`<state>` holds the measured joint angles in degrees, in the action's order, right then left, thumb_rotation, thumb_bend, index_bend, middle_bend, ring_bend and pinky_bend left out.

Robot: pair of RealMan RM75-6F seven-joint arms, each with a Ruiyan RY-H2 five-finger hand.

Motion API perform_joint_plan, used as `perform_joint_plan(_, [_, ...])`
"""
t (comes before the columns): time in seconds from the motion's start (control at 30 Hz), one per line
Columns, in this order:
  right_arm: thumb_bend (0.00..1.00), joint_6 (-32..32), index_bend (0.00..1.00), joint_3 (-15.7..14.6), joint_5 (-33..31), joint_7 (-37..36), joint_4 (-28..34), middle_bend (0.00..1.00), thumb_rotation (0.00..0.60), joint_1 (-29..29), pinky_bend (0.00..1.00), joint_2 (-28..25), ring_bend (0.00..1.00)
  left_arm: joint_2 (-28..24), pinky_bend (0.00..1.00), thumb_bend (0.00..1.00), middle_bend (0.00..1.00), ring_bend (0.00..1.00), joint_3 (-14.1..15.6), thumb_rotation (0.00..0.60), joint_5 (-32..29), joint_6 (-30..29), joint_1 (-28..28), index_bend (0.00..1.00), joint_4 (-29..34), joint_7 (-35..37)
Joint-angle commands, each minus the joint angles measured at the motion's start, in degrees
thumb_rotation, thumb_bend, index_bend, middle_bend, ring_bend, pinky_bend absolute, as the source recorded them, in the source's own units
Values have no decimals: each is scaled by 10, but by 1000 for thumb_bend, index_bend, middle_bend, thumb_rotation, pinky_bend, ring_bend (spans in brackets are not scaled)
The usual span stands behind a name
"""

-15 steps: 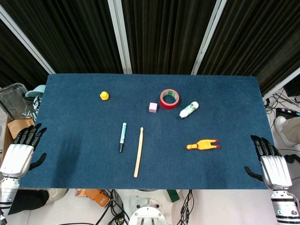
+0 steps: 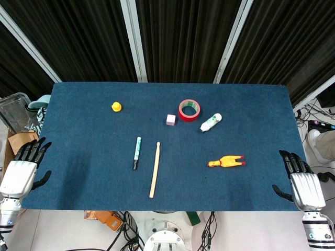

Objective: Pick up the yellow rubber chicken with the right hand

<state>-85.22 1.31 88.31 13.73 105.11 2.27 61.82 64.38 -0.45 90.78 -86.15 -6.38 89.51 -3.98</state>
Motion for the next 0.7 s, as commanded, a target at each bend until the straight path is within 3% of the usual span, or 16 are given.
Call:
perform_joint_plan(0.03, [306, 8, 20, 5, 13, -2, -25, 158, 600, 13, 266, 15, 164, 1, 96, 291, 0, 0, -1, 600, -2, -4, 2, 96, 4, 1])
perform_joint_plan(0.17, [306, 49, 28, 14, 1, -20, -42, 159, 600, 40, 266, 23, 165, 0, 96, 290, 0, 0, -2, 600, -2, -8, 4, 96, 3, 1])
perform_joint_plan(0.47, [305, 221, 76, 47, -77, -34, -117, 167, 600, 146, 266, 56, 170, -2, 96, 291, 0, 0, -4, 600, -6, -3, 3, 96, 1, 2])
perform_joint_plan(0.7, [306, 287, 113, 57, -111, -46, -187, 201, 600, 194, 282, 109, 207, -4, 96, 291, 0, 0, -5, 600, -9, -4, 4, 96, 2, 5])
